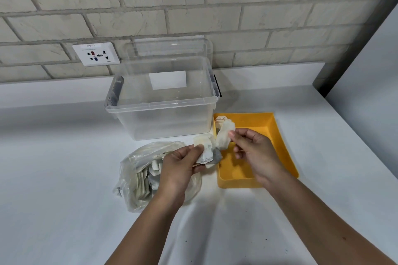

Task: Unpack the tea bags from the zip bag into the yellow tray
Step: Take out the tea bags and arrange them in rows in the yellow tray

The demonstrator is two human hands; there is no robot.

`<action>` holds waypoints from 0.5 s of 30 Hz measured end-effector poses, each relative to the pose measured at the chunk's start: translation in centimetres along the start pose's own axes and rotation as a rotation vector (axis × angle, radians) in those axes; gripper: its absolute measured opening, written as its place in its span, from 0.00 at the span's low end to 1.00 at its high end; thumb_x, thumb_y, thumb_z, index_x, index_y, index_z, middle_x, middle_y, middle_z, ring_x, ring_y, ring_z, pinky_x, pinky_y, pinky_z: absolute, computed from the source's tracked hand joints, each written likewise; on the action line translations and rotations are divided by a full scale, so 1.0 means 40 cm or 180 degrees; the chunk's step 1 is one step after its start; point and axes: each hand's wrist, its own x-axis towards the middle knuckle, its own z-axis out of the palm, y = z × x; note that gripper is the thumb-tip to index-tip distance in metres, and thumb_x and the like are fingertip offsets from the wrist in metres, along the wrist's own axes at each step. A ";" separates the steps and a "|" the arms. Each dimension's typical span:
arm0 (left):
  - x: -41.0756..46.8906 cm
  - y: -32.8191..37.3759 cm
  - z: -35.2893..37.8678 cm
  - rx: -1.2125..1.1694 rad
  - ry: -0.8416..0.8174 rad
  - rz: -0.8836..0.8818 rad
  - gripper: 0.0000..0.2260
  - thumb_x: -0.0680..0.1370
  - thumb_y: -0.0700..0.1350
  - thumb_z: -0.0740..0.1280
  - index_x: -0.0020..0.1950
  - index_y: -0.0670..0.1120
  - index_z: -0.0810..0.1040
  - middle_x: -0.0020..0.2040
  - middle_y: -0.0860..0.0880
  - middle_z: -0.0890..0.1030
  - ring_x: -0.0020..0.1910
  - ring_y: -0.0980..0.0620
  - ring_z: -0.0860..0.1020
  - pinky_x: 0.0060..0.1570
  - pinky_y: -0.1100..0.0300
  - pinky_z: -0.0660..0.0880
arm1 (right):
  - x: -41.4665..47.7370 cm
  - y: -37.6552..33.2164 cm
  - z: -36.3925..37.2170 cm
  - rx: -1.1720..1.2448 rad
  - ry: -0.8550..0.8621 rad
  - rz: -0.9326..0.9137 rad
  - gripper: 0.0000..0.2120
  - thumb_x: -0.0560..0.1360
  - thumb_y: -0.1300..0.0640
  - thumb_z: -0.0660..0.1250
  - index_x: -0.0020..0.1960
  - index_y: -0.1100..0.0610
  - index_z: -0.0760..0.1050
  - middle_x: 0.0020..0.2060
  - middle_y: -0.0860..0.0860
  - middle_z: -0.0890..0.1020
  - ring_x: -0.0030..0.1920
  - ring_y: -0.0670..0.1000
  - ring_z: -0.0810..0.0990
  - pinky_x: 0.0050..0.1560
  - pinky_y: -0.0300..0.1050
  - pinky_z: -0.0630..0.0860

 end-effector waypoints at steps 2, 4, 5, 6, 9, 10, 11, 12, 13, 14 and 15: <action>0.008 -0.002 -0.011 0.0050 0.0042 0.0003 0.06 0.78 0.40 0.70 0.47 0.40 0.86 0.44 0.42 0.87 0.43 0.48 0.85 0.45 0.60 0.83 | 0.047 -0.003 -0.027 -0.0183 0.0049 0.0003 0.03 0.75 0.59 0.71 0.49 0.58 0.80 0.33 0.50 0.79 0.29 0.45 0.73 0.29 0.38 0.73; 0.013 -0.003 -0.021 0.0132 0.0060 0.0009 0.06 0.78 0.41 0.70 0.47 0.40 0.86 0.44 0.43 0.87 0.45 0.47 0.86 0.49 0.58 0.82 | 0.095 0.005 -0.045 -0.0559 -0.0016 0.0115 0.04 0.76 0.60 0.70 0.50 0.59 0.79 0.35 0.52 0.80 0.30 0.47 0.75 0.29 0.38 0.75; 0.014 -0.004 -0.025 0.0164 0.0054 0.0011 0.06 0.78 0.42 0.70 0.47 0.40 0.86 0.44 0.44 0.87 0.46 0.46 0.86 0.51 0.57 0.82 | 0.117 0.012 -0.048 -0.0785 -0.0062 0.0190 0.05 0.76 0.60 0.70 0.50 0.59 0.79 0.35 0.53 0.81 0.30 0.47 0.76 0.29 0.39 0.76; 0.016 -0.005 -0.028 0.0187 0.0039 0.0009 0.07 0.78 0.42 0.70 0.47 0.41 0.86 0.44 0.44 0.87 0.46 0.46 0.86 0.52 0.56 0.81 | 0.140 0.022 -0.049 -0.0965 -0.0115 0.0266 0.04 0.76 0.61 0.70 0.50 0.60 0.78 0.35 0.54 0.80 0.30 0.48 0.77 0.30 0.40 0.78; 0.023 -0.006 -0.031 0.0198 -0.0013 -0.0001 0.07 0.78 0.42 0.70 0.46 0.41 0.86 0.44 0.45 0.87 0.46 0.46 0.86 0.52 0.56 0.81 | 0.194 0.055 -0.038 -0.1264 -0.0242 0.0415 0.03 0.75 0.63 0.71 0.45 0.59 0.77 0.33 0.56 0.80 0.29 0.51 0.78 0.33 0.45 0.80; 0.026 -0.006 -0.031 0.0190 -0.0025 -0.0003 0.06 0.78 0.42 0.70 0.46 0.41 0.86 0.44 0.45 0.87 0.46 0.47 0.86 0.51 0.56 0.81 | 0.209 0.063 -0.033 -0.1366 -0.0233 0.0409 0.03 0.75 0.63 0.71 0.44 0.59 0.76 0.33 0.56 0.81 0.30 0.51 0.78 0.35 0.46 0.81; 0.029 -0.006 -0.031 0.0180 -0.0036 -0.0007 0.06 0.78 0.42 0.70 0.46 0.42 0.87 0.44 0.45 0.87 0.45 0.48 0.86 0.50 0.57 0.81 | 0.220 0.069 -0.028 -0.1433 -0.0203 0.0376 0.04 0.75 0.64 0.71 0.44 0.59 0.76 0.33 0.56 0.81 0.30 0.52 0.79 0.38 0.48 0.82; 0.031 -0.005 -0.031 0.0169 -0.0047 -0.0016 0.06 0.78 0.42 0.70 0.46 0.42 0.87 0.44 0.45 0.87 0.45 0.48 0.85 0.49 0.58 0.82 | 0.229 0.074 -0.024 -0.1461 -0.0161 0.0324 0.04 0.75 0.64 0.71 0.44 0.59 0.76 0.34 0.56 0.81 0.31 0.52 0.79 0.39 0.48 0.82; 0.035 -0.005 -0.033 0.0160 -0.0055 -0.0028 0.06 0.78 0.42 0.71 0.46 0.42 0.87 0.44 0.45 0.87 0.44 0.49 0.85 0.49 0.59 0.82 | 0.237 0.076 -0.019 -0.1462 -0.0119 0.0272 0.04 0.75 0.63 0.71 0.44 0.59 0.76 0.34 0.56 0.81 0.32 0.52 0.80 0.39 0.48 0.82; 0.037 -0.006 -0.035 0.0146 -0.0068 -0.0043 0.06 0.78 0.42 0.71 0.46 0.42 0.87 0.44 0.44 0.87 0.44 0.49 0.85 0.49 0.59 0.83 | 0.244 0.081 -0.015 -0.1454 -0.0075 0.0230 0.04 0.75 0.63 0.71 0.44 0.59 0.76 0.35 0.56 0.82 0.32 0.52 0.80 0.39 0.48 0.82; 0.039 -0.006 -0.037 0.0120 -0.0083 -0.0058 0.07 0.78 0.42 0.70 0.47 0.41 0.86 0.45 0.44 0.87 0.44 0.49 0.85 0.49 0.59 0.83 | 0.249 0.083 -0.012 -0.1450 -0.0036 0.0201 0.04 0.75 0.63 0.71 0.44 0.59 0.76 0.35 0.56 0.82 0.32 0.52 0.81 0.39 0.48 0.83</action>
